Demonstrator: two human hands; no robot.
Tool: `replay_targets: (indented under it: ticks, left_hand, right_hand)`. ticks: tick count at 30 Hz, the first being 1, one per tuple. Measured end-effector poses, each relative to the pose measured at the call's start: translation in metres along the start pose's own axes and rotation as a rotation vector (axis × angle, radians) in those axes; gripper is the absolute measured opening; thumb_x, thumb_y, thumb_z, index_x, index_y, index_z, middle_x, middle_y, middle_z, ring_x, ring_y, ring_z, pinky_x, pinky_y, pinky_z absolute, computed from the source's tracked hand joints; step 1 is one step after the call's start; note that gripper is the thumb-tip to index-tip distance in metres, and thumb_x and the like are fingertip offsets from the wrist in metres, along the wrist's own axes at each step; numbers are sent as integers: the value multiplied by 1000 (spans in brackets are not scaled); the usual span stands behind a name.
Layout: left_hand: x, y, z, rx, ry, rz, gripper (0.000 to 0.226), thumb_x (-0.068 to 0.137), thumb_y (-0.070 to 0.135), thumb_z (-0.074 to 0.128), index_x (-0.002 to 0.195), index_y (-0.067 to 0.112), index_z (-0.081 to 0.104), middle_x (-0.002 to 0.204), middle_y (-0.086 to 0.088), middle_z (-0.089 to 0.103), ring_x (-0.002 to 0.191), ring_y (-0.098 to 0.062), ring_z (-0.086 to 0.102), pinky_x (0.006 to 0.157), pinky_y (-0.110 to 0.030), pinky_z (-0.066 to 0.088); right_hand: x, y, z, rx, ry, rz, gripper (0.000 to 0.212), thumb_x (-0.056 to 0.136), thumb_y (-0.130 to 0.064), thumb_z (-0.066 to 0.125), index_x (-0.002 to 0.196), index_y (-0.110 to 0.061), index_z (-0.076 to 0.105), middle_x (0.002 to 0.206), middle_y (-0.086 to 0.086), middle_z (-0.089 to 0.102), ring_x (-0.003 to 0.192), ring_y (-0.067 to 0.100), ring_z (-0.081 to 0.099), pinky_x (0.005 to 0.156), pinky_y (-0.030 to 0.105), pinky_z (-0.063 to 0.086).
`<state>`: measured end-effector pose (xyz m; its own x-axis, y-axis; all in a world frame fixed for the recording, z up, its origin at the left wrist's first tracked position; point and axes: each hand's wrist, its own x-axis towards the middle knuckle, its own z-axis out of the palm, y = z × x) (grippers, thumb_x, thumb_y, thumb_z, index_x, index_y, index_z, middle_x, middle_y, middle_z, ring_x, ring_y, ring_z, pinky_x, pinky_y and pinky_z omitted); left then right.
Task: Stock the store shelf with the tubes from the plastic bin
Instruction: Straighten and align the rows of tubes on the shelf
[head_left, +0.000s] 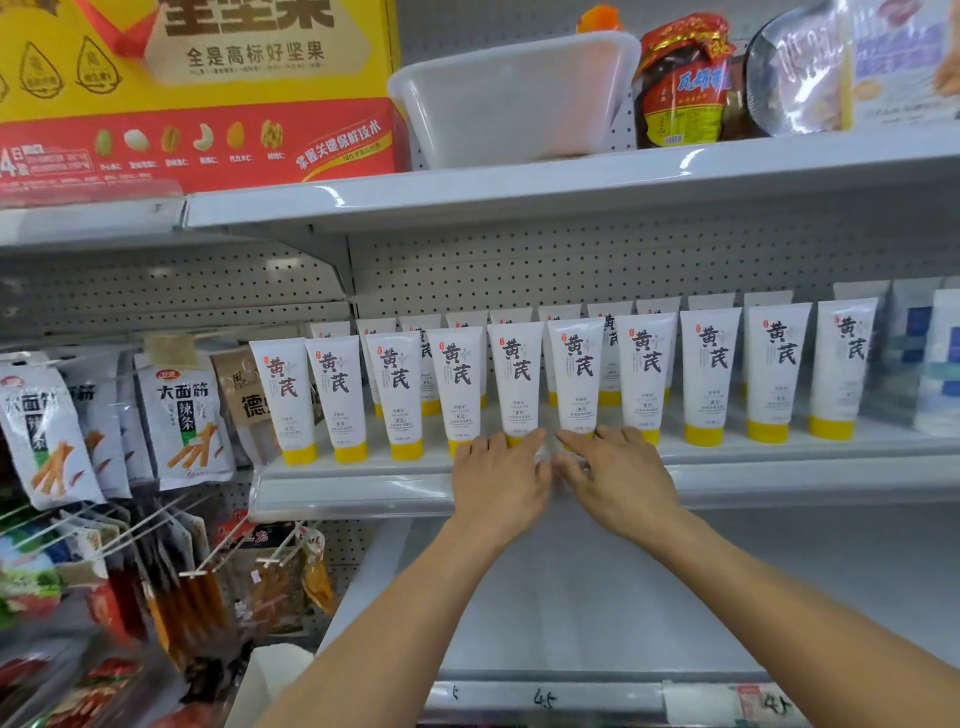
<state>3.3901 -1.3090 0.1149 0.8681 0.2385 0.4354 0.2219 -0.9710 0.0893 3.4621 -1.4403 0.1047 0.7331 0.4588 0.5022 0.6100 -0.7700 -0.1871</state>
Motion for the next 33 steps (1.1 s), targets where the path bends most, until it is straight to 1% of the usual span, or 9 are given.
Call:
replay_targets:
  ticks: [2, 5, 8, 13, 16, 19, 24, 30, 33]
  left_hand:
    - [0, 1, 1, 1, 8, -6, 62, 86, 49, 20, 144, 36, 37, 132, -7, 56, 121, -30, 48, 99, -36, 31]
    - [2, 1, 1, -19, 14, -14, 48, 97, 44, 34, 145, 37, 36, 133, -7, 54, 123, -29, 46, 101, -36, 30]
    - [2, 1, 2, -30, 12, -17, 48, 97, 43, 38, 145, 36, 36, 136, -7, 52, 125, -29, 45, 102, -36, 30]
    - [4, -1, 5, -55, 7, -5, 51, 96, 51, 41, 144, 37, 37, 139, -5, 51, 128, -27, 44, 105, -37, 31]
    - [7, -1, 7, -60, 1, -16, 51, 95, 51, 41, 144, 38, 37, 138, -5, 52, 128, -28, 45, 104, -38, 32]
    - [7, 0, 8, -51, 11, -27, 50, 95, 49, 41, 144, 39, 37, 137, -6, 53, 126, -28, 46, 103, -38, 32]
    - [7, 0, 8, -38, 6, -25, 51, 95, 46, 42, 145, 36, 35, 136, -8, 52, 125, -29, 46, 103, -38, 32]
    - [9, -2, 10, -41, -8, -13, 53, 95, 46, 43, 146, 36, 33, 139, -8, 50, 127, -30, 44, 105, -39, 32]
    - [9, -5, 10, -55, -22, 12, 54, 94, 45, 46, 146, 34, 34, 140, -7, 50, 127, -29, 44, 106, -39, 32]
  right_hand:
    - [0, 1, 2, -12, 9, -4, 44, 96, -49, 37, 137, -37, 47, 129, 6, 56, 117, 30, 46, 96, 36, 38]
    - [0, 2, 2, -5, 8, -11, 44, 96, -49, 37, 137, -37, 48, 130, 5, 55, 116, 29, 46, 96, 37, 38]
    - [1, 5, 4, 0, 4, -43, 44, 96, -50, 36, 136, -38, 49, 129, 3, 56, 114, 28, 46, 96, 37, 38]
    - [0, 11, -1, 15, -10, -56, 41, 95, -48, 42, 134, -39, 50, 126, 3, 56, 114, 28, 46, 97, 37, 38]
    - [3, 9, -5, -1, -39, -57, 42, 95, -53, 38, 134, -42, 46, 128, 3, 56, 115, 30, 46, 96, 39, 39]
    - [4, 4, -8, -19, -83, -28, 45, 96, -54, 36, 139, -42, 41, 134, 6, 51, 121, 31, 43, 98, 40, 35]
    - [0, -1, -7, -53, -66, -20, 49, 97, -55, 31, 143, -39, 38, 135, 8, 51, 122, 30, 42, 98, 39, 34]
    - [-1, -2, -9, -36, -71, -14, 50, 96, -55, 33, 143, -38, 38, 134, 10, 50, 123, 30, 42, 99, 39, 33]
    - [-3, -1, -11, -28, -67, -33, 47, 95, -51, 40, 141, -38, 42, 132, 9, 50, 120, 30, 42, 99, 38, 34]
